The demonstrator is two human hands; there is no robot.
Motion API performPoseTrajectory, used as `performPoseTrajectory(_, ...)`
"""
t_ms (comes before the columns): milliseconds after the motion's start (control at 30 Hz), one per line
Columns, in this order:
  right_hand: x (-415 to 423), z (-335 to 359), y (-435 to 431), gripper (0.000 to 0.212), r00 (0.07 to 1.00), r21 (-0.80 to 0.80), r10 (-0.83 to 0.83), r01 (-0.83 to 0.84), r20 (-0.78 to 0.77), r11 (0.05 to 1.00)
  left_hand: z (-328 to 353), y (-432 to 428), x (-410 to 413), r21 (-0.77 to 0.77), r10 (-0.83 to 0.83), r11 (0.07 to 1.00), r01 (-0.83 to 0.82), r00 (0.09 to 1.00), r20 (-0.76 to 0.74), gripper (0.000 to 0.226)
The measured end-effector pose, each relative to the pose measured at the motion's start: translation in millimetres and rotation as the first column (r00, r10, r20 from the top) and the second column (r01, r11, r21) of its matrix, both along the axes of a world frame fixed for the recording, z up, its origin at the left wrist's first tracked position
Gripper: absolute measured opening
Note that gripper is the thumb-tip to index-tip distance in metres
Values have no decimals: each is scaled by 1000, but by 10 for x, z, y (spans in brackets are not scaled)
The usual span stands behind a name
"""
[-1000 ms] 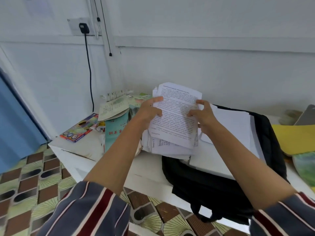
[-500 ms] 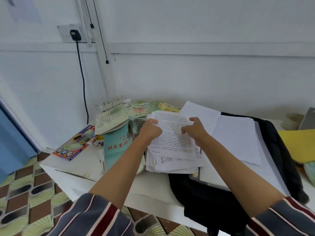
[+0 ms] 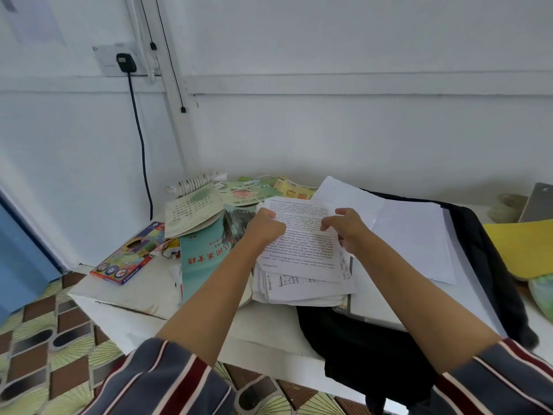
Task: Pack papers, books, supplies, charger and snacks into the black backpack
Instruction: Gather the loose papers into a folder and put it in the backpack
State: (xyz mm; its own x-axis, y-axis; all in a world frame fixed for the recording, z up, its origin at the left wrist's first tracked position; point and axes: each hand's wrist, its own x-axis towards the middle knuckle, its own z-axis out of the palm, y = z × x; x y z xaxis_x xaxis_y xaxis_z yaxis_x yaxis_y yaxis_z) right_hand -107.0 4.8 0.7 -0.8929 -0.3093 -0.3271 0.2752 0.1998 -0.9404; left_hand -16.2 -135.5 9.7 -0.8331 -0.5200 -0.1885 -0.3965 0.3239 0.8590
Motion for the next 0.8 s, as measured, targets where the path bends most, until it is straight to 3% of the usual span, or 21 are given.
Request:
performPoseTrajectory(600,151,80,47,74,998,-24,-19,21,52,999,82,32,52,118,-27,993,25,1000,11,40)
performPoseTrajectory(800,191,145,81,70,994,-210,-75,89,74,974,106,-29,56,157,-74,985,73,997,-2,40)
